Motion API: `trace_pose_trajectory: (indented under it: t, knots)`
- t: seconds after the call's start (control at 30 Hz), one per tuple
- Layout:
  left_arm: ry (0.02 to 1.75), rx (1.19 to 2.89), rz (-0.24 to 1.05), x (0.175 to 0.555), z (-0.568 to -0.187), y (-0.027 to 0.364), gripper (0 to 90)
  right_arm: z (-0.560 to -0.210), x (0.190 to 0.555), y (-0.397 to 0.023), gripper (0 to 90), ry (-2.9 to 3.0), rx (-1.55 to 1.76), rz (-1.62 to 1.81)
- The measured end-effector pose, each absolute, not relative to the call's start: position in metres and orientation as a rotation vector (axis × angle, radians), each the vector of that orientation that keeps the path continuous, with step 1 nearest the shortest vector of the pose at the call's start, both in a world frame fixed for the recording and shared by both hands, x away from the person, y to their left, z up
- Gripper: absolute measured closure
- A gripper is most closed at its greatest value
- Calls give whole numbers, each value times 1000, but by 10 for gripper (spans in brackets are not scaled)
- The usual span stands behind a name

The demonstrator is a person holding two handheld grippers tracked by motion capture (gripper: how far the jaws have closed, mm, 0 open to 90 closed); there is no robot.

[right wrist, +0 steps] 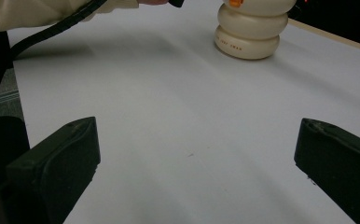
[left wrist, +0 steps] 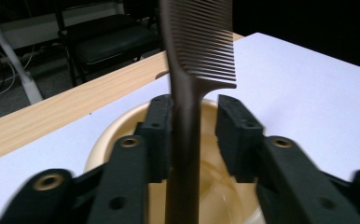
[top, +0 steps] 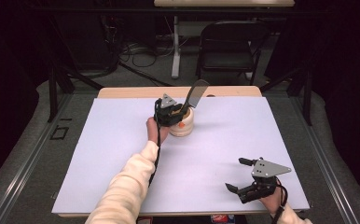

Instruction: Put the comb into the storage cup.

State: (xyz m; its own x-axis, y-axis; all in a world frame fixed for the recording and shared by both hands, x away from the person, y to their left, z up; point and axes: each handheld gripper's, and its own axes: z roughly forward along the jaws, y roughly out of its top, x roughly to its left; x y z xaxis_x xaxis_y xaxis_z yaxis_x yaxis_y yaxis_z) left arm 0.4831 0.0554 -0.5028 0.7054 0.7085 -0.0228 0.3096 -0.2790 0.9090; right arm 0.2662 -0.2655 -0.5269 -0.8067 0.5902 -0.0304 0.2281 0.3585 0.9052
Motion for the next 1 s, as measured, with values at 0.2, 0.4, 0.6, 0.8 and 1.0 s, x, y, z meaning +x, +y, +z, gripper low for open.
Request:
trace_pose_trajectory:
  t: [0.2, 0.4, 0.6, 0.8, 1.0]
  knots:
    - [797, 1861, 464, 481, -497, 59, 443, -527, 266, -265, 0, 2275, 720, 1431]
    - [799, 1861, 466, 476, -486, 65, 296, -527, 266, -265, 0, 2275, 720, 1430]
    - [781, 1884, 467, 469, -476, 73, 166, -527, 266, -265, 0, 2275, 721, 1429]
    - [764, 1921, 467, 460, -469, 80, 115, -527, 266, -265, 0, 2276, 724, 1428]
    - [759, 1954, 498, 448, -465, 89, 60, -527, 266, -265, 0, 2276, 725, 1427]
